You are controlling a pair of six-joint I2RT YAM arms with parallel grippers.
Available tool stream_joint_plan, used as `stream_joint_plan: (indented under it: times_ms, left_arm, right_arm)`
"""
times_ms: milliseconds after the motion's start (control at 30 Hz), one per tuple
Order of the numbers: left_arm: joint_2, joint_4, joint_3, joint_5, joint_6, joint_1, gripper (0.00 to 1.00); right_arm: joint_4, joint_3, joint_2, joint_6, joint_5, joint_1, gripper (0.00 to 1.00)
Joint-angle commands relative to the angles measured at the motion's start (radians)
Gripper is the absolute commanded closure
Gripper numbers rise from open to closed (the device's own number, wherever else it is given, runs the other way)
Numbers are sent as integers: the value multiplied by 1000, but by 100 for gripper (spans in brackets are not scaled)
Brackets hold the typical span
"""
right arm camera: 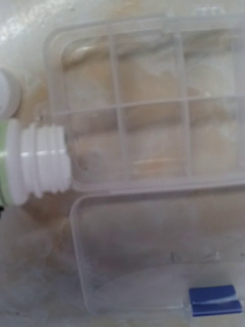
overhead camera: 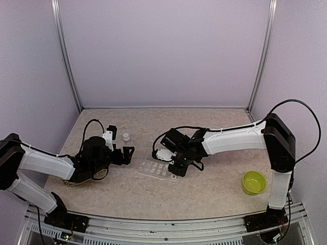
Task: Sort the pills into containers
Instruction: Pour the pill into the compartment of the pill container.
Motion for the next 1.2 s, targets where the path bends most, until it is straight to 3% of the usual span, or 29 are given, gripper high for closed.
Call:
stream_joint_plan:
  times_ms: [0,1167]
  left_arm:
    - [9,17,18,5,0,9,1]
    - [8,17,18,7,1,9,1]
  right_arm:
    - [-51,24,30,-18,22,20,92]
    - [-85,42,57,-73,138,73,92]
